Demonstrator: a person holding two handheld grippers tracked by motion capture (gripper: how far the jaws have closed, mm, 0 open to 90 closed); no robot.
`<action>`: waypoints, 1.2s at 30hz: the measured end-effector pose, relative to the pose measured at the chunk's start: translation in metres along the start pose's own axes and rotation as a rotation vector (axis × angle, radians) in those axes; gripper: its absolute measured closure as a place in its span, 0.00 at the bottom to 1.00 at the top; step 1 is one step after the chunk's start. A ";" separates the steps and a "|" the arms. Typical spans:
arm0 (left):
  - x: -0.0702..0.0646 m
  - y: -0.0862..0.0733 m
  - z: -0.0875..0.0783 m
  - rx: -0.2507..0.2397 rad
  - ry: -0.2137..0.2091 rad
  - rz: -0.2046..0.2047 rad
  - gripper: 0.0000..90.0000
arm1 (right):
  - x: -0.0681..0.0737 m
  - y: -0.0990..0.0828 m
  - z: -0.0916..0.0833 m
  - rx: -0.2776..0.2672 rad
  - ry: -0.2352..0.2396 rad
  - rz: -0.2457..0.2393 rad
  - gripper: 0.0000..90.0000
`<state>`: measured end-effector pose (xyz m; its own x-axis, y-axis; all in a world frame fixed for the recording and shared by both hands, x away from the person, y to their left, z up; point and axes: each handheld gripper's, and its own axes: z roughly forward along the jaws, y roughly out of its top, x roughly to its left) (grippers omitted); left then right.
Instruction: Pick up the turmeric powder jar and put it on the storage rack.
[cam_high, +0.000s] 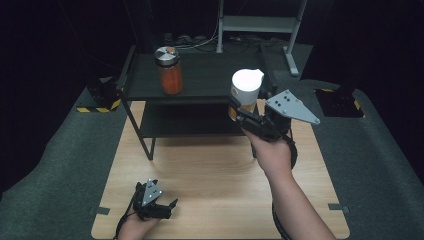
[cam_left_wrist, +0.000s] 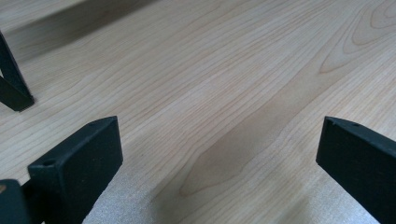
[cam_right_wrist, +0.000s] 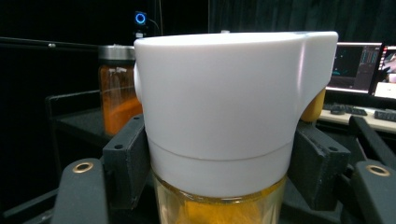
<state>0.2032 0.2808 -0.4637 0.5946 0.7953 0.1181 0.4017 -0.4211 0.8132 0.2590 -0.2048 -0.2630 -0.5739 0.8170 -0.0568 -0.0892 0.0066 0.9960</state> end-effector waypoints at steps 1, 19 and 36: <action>0.000 0.000 0.000 -0.001 0.000 -0.001 0.01 | 0.000 0.002 0.002 -0.004 -0.001 0.001 0.33; 0.001 -0.001 0.000 -0.008 -0.006 -0.006 0.01 | 0.001 0.017 0.029 -0.012 -0.026 -0.002 0.33; 0.004 -0.003 -0.002 -0.013 -0.016 -0.011 0.01 | -0.001 0.027 0.072 0.005 -0.053 0.007 0.33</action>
<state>0.2036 0.2859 -0.4645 0.6017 0.7924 0.1001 0.3991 -0.4069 0.8217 0.3156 -0.1638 -0.2315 -0.5304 0.8465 -0.0461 -0.0813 0.0033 0.9967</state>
